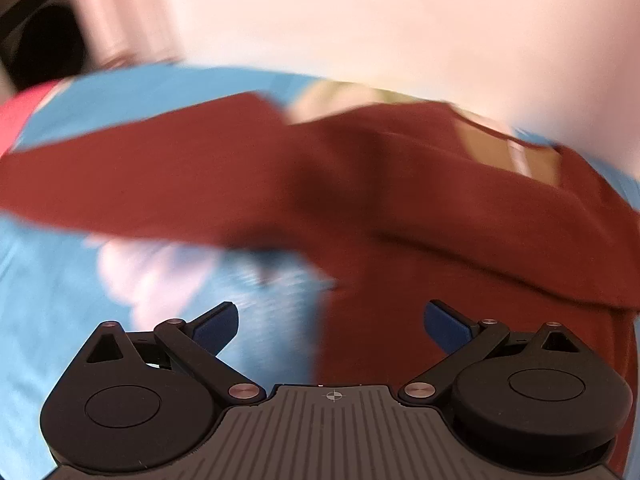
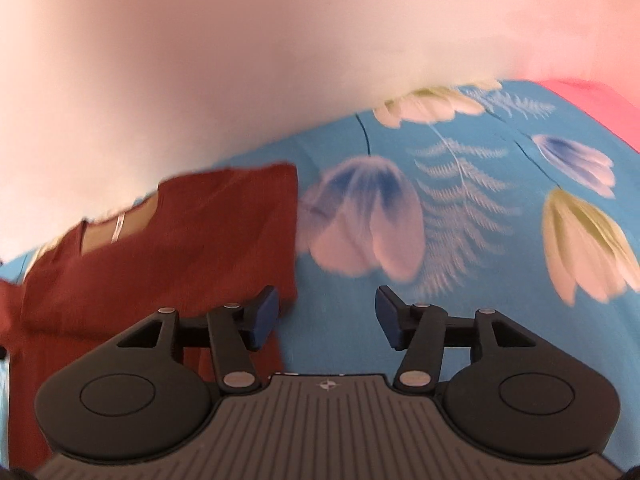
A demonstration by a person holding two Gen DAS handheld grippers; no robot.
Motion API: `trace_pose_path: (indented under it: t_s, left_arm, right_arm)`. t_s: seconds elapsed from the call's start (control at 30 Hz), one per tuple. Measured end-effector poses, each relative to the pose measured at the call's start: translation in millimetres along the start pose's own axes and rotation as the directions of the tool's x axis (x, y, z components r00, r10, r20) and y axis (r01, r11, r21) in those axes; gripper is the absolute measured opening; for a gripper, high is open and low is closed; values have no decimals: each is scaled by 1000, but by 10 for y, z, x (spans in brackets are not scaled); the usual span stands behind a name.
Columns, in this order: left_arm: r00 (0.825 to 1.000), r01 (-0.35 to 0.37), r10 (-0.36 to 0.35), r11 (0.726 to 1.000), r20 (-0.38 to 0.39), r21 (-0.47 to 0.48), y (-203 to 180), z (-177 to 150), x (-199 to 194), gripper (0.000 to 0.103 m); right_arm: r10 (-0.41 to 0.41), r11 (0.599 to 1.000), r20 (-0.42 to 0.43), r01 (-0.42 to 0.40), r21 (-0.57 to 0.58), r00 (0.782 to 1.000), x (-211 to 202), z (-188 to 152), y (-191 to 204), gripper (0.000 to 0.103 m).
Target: Fold small clothes
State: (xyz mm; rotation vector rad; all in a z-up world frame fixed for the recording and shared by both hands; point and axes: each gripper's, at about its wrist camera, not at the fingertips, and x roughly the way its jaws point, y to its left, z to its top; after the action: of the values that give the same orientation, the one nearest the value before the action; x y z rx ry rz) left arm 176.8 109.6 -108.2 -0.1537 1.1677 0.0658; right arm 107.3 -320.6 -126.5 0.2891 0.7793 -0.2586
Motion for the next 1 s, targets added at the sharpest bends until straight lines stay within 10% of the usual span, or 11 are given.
trace_pose_path:
  t_s: [0.2,0.47,0.9,1.0]
  left_arm:
    - [999,9,5,955,47,-297,1089,-71,-115,103]
    - [992,74,1,804,125,-590,2326,101,63,103]
    - [944,311,-125,651,307,-692,2748,341,422,103]
    - [925,361,-126,579,358,-731,2804,268,451,100]
  right_arm:
    - [-23,999,-64,21,-29,998,-196,-278,80,59]
    - [-37,994,-69,30,-107,997,-283,-342,339,60]
    - [-100,983,-71,87,-162,992,-392,-476,507,63]
    - [-104,979,-66,91,-181,992,-414,-474,533,68]
